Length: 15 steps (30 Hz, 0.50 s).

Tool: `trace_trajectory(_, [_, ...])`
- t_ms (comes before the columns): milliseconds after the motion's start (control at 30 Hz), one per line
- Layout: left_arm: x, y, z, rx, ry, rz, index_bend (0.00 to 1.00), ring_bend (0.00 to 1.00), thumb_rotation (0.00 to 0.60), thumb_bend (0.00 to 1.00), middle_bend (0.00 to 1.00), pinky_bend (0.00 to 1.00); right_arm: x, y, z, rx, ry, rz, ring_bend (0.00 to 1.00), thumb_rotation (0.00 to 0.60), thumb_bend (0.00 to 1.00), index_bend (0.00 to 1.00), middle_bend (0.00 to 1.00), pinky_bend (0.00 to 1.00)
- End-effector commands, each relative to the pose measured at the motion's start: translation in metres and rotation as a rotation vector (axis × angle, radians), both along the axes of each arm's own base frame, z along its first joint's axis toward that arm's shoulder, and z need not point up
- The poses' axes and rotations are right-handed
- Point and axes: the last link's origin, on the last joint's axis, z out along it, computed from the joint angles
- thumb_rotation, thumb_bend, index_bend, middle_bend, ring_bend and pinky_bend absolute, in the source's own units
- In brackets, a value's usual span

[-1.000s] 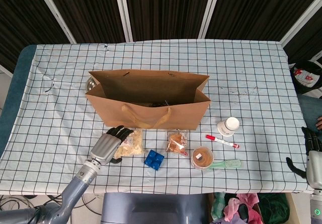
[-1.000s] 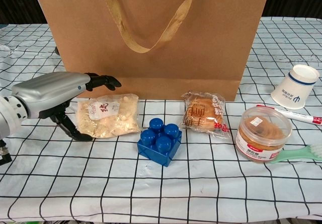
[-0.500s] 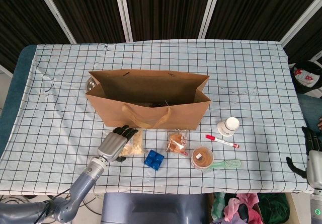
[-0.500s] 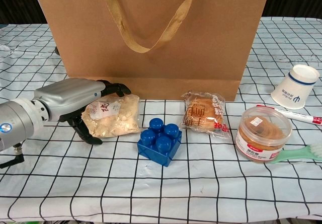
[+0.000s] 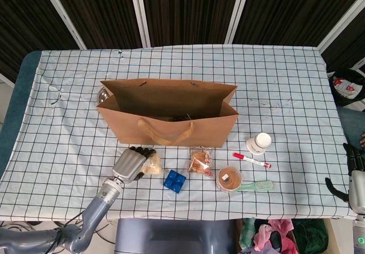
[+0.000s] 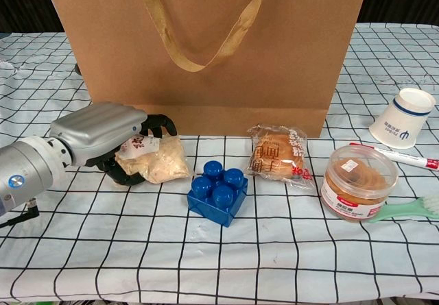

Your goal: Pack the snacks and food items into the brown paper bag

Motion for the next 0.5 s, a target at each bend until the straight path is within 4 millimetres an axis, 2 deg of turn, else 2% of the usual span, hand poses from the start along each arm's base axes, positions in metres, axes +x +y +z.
trace_trajectory(33, [-0.001, 0.0, 0.001, 0.002, -0.009, 0.004, 0.28, 0.34, 0.6, 0.33, 0.41, 0.45, 0.0, 0.0, 0.0, -0.001, 0.0, -0.001, 0.18, 0.6, 0.22, 0.01, 0.08, 0.22])
trace_trajectory(267, [0.002, -0.003, 0.01, 0.011, -0.065, -0.002, 0.33, 0.39, 0.6, 0.39, 0.47, 0.49, 0.0, 0.0, 0.001, -0.002, -0.002, 0.0, 0.18, 0.6, 0.22, 0.01, 0.08, 0.22])
trace_trajectory(500, [0.011, -0.016, 0.035, 0.027, -0.211, -0.05, 0.35, 0.41, 0.6, 0.4, 0.48, 0.5, 0.001, 0.0, 0.001, -0.003, -0.004, 0.003, 0.18, 0.6, 0.22, 0.01, 0.08, 0.22])
